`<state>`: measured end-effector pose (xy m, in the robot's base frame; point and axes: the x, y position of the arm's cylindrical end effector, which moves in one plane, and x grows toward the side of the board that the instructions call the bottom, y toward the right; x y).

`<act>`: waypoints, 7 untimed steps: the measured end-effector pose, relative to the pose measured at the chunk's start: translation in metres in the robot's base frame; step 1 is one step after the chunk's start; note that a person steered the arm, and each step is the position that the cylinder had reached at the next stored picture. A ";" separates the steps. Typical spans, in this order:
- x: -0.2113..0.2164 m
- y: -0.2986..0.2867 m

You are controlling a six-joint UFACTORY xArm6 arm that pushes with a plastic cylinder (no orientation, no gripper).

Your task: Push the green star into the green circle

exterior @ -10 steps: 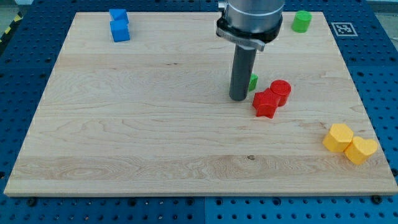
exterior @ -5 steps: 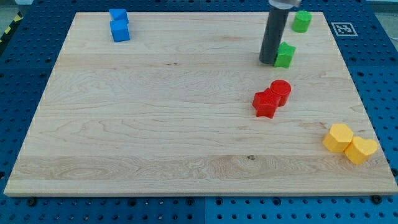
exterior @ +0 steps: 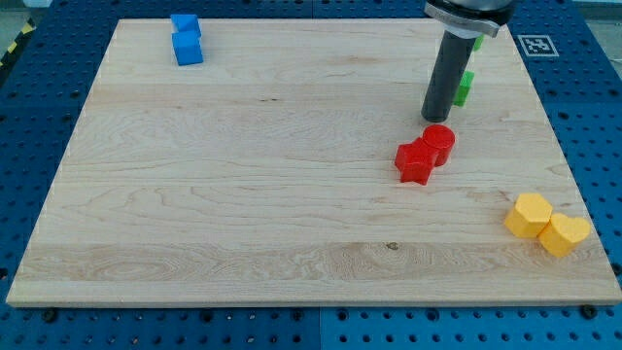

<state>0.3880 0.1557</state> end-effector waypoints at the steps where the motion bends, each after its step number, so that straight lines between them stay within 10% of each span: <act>1: -0.032 0.027; 5: -0.086 0.065; 7: -0.042 0.058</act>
<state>0.3464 0.2140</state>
